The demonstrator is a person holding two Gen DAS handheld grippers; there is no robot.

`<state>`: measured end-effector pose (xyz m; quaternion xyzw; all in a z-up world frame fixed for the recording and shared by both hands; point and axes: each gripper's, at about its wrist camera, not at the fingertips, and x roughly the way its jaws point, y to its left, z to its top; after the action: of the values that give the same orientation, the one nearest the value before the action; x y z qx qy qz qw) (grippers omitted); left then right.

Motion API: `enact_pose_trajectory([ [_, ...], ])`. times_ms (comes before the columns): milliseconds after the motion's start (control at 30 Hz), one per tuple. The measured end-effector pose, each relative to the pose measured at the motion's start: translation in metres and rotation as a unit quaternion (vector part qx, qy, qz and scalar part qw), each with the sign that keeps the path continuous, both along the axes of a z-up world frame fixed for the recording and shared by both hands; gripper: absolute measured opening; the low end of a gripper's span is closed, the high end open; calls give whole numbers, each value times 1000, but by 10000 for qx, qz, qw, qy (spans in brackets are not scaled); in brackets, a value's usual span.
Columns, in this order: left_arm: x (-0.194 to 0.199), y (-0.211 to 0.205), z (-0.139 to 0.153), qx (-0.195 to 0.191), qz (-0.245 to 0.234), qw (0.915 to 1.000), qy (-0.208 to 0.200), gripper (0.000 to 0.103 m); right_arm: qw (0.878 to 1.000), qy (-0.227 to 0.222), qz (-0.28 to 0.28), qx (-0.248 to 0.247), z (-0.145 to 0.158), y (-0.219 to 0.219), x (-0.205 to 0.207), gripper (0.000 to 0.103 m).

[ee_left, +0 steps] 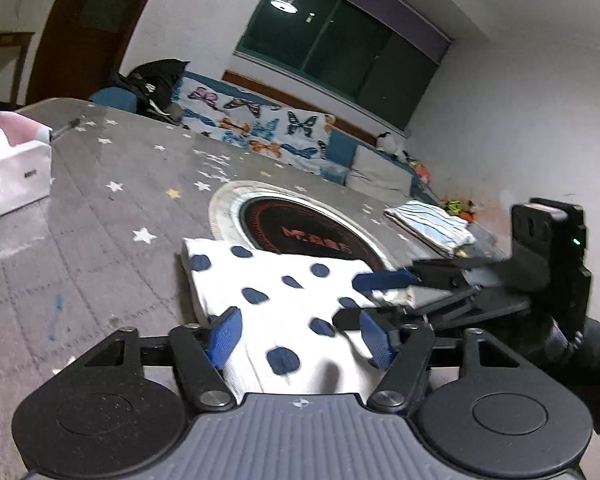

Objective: Fold clothes

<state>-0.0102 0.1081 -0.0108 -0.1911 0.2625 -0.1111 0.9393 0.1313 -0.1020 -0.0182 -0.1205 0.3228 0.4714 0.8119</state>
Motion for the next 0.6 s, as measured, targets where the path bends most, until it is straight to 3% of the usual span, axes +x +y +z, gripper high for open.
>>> enact_pose_trajectory([
  [167,13,6,-9,103,336,9989,322,42,9997,143,-12,-183,-13,0,-1,74],
  [467,17,0,-10,450,419,9975,339,38,9996,138,219,146,9,-11,-18,73],
  [600,18,-1,-13,589,486,9962,424,30,9988,270,392,59,2,-7,-26,73],
])
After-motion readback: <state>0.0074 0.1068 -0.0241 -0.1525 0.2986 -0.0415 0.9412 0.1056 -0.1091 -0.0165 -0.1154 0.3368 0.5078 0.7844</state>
